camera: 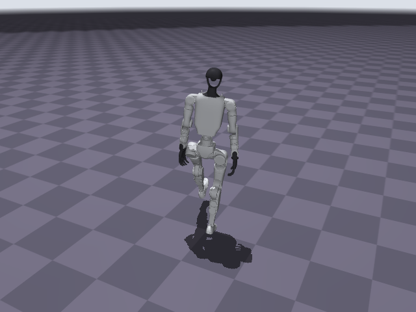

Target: In place motions

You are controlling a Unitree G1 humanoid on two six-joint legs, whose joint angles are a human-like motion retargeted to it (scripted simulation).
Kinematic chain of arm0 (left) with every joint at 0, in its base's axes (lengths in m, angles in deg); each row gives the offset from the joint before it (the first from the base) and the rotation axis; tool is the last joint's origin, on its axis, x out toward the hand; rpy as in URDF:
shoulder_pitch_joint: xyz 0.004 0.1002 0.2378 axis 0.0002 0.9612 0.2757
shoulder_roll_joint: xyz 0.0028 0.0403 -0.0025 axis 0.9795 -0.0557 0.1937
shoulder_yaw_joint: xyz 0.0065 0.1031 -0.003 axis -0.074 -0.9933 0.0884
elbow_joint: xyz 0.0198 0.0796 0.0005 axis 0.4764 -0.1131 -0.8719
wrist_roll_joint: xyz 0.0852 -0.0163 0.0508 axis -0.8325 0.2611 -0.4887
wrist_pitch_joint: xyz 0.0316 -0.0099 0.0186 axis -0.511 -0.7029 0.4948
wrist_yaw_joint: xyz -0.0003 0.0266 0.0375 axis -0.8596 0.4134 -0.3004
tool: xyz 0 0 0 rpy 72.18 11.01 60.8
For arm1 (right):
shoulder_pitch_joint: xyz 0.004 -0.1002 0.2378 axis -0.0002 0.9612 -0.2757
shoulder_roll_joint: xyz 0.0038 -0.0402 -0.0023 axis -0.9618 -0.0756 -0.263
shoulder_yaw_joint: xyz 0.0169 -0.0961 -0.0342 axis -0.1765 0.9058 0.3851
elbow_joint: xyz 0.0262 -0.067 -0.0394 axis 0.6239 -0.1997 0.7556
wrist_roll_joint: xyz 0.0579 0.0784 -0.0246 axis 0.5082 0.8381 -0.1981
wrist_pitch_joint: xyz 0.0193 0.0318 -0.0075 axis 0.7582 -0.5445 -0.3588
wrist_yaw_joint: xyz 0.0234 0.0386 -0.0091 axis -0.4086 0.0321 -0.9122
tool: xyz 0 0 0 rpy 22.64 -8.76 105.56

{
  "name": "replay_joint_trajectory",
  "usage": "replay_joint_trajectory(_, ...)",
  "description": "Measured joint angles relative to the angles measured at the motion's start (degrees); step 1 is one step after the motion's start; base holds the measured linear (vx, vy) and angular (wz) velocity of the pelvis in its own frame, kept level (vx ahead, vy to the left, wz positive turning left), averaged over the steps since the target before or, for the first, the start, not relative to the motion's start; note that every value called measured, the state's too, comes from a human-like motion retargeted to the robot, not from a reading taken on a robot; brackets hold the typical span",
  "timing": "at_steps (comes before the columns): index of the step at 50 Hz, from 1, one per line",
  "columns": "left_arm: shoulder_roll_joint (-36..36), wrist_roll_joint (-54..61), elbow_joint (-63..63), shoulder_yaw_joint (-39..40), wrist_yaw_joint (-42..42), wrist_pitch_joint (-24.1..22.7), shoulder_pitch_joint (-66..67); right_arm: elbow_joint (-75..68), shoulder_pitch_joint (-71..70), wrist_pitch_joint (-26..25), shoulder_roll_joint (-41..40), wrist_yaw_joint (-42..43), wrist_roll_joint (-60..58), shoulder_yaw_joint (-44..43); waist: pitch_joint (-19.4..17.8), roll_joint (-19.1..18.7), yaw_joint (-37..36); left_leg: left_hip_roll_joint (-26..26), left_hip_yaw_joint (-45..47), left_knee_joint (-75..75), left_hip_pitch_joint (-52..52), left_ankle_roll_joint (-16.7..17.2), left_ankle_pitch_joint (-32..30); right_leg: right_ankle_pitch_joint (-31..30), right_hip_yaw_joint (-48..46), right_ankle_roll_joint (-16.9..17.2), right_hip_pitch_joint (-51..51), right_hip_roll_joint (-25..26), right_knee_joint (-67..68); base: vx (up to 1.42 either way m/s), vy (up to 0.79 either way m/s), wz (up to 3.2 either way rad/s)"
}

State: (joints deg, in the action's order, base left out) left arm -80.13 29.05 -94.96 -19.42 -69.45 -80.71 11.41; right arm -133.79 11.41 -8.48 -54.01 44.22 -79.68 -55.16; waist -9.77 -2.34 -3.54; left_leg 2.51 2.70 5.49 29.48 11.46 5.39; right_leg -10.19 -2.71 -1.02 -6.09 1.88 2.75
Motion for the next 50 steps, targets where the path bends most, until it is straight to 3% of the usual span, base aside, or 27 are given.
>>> replay_joint_trajectory(3,-3.0,10.8,-0.9,6.3,3.2,-2.0,0.3,0.0,-0.1,0.4,-0.1,-0.6,-0.5,0.4,-1.4,-1.0,-0.4,-0.9,-0.7,-0.1,4.4,2.2,0.2,0.0,-1.1,-0.1,-0.1,0.1,-0.4,-0.07,0.05,-0.24)
replay_joint_trajectory(5,-5.1,18.0,-1.8,11.3,6.2,-2.0,1.0,0.0,0.0,0.8,-0.2,-0.9,-1.0,1.1,-2.9,0.9,-4.8,-3.3,4.1,0.9,5.6,2.8,-0.4,-0.1,3.0,0.1,-0.2,-2.6,0.3,-0.02,0.04,-1.37)
replay_joint_trajectory(11,-4.7,29.4,-8.9,17.8,10.6,1.8,2.1,1.8,-0.3,1.7,-1.2,-0.6,-1.9,1.1,-2.3,0.7,-4.9,-5.3,6.3,4.3,4.1,1.1,-1.4,0.2,3.9,-0.5,0.8,-3.6,0.9,0.00,0.03,-0.29)
replay_joint_trajectory(20,-2.4,20.2,-12.9,15.5,-2.3,2.6,7.3,4.7,0.3,2.9,-1.3,-0.4,-1.6,-1.0,4.6,-0.8,2.3,-2.9,2.8,3.5,-10.5,-3.2,-0.9,1.5,1.8,-1.2,3.1,-3.4,1.6,0.08,0.13,0.42)
replay_joint_trajectory(26,-2.1,13.8,-10.8,11.5,-4.6,3.1,6.1,2.5,1.4,2.2,0.8,-0.4,0.4,-5.0,10.4,-0.8,6.3,0.1,0.7,7.8,-19.8,-11.1,-4.6,3.1,-1.0,-0.4,5.4,-5.1,1.0,0.06,0.18,0.92)
replay_joint_trajectory(28,-1.7,10.3,-8.8,9.0,-3.3,3.5,5.3,0.8,1.3,1.2,1.8,-0.6,1.3,-5.8,11.4,-1.0,5.8,-0.2,2.7,6.7,-23.7,-9.9,-1.4,3.5,-1.1,-0.2,5.8,-4.8,0.9,0.05,0.20,0.31)
replay_joint_trajectory(30,-1.2,6.3,-6.3,6.5,-1.8,2.9,4.6,0.0,1.4,-0.4,2.8,-0.7,1.5,-6.3,12.2,-2.8,5.0,-2.9,11.8,0.5,-27.6,-6.8,1.3,3.9,-1.2,-0.2,6.2,-2.6,0.8,0.06,0.22,0.28)
replay_joint_trajectory(35,0.0,-1.3,-1.5,1.1,0.4,0.8,1.8,0.0,1.5,-2.7,3.5,1.6,1.5,-7.0,15.0,-4.4,10.7,-1.5,7.2,-6.4,-26.3,-6.8,-1.6,6.1,-7.9,0.6,7.2,-2.7,0.1,-0.02,0.23,1.16)
replay_joint_trajectory(38,0.9,-4.1,0.9,-0.6,2.9,0.7,-0.9,0.2,0.6,-1.2,2.2,2.7,3.4,-7.1,13.3,-3.5,11.2,-0.4,2.7,-4.4,-24.1,-8.3,-2.1,7.1,-9.6,1.3,7.1,-4.0,0.0,-0.11,0.21,0.48)
replay_joint_trajectory(41,2.0,-5.3,3.4,-1.8,6.2,0.3,-2.1,0.7,0.2,0.4,0.4,1.7,6.2,-5.4,10.0,-1.0,8.1,0.7,3.7,-3.5,-25.4,-9.6,-2.0,7.7,-9.7,1.8,5.5,-5.4,0.0,-0.03,0.19,-0.27)
replay_joint_trajectory(44,2.5,-5.2,4.4,-1.4,7.8,0.3,-0.9,0.9,-0.4,0.1,-1.5,-0.1,5.3,-2.6,9.5,0.9,5.0,1.6,4.4,-3.3,-26.3,-10.6,-1.8,8.4,-8.8,2.6,5.4,-6.6,0.0,0.06,0.14,-0.50)
replay_joint_trajectory(50,0.9,-0.6,-2.2,4.8,1.3,2.8,3.2,5.4,-1.5,0.9,-5.9,0.9,-2.6,4.4,9.5,2.3,2.8,2.9,5.9,-4.7,-28.0,-12.6,-2.2,9.8,-6.7,3.9,5.9,-7.5,0.3,0.04,0.18,-0.48)
